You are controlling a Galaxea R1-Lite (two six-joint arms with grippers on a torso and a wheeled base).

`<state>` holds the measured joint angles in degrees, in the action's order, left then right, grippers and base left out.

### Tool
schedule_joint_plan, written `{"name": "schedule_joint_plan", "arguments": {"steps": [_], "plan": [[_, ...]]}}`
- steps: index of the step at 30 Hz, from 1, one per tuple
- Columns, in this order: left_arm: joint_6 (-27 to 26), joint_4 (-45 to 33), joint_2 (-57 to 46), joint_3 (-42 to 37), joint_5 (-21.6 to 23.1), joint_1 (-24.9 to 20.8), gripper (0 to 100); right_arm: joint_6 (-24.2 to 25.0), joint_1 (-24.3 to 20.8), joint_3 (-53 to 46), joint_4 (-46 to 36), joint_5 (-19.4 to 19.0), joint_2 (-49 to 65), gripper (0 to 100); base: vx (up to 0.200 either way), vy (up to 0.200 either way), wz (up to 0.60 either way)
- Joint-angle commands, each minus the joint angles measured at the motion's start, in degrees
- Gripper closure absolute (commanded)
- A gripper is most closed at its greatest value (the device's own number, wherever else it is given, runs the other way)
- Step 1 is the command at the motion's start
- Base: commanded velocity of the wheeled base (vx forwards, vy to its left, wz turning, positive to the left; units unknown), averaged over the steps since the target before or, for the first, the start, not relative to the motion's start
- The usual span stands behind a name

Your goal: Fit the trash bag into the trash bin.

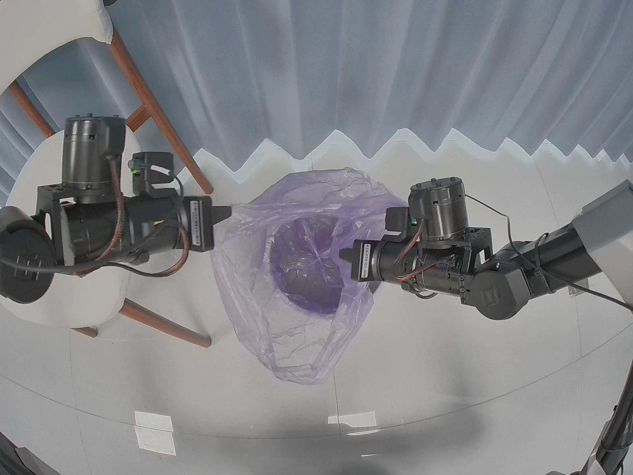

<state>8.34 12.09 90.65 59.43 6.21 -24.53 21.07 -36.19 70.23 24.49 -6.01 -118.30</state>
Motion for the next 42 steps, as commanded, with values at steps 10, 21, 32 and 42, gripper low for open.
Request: {"name": "schedule_joint_plan", "arguments": {"steps": [10, 21, 32, 42], "plan": [[11.26, 7.77, 19.48, 12.11, -1.2, -11.95, 100, -0.94, 11.67, -0.88, 0.21, 4.43, 3.07, 100, 0.0, 0.0, 0.0], [15.48, 22.1, 29.15, 11.06, -2.95, -8.08, 100, -0.59, 9.39, -9.32, 2.84, 4.16, 6.85, 100, 0.0, 0.0, 0.0], [16.97, 22.54, 21.15, 0.16, 0.47, 5.98, 100, -0.5, 4.64, -3.52, 6.36, 3.99, -1.59, 100, 0.0, 0.0, 0.0], [17.24, 31.32, 27.56, 0.07, -2.51, 2.03, 100, -0.85, 6.84, -2.64, 6.53, 4.25, -3.26, 100, 0.0, 0.0, 0.0]]}}
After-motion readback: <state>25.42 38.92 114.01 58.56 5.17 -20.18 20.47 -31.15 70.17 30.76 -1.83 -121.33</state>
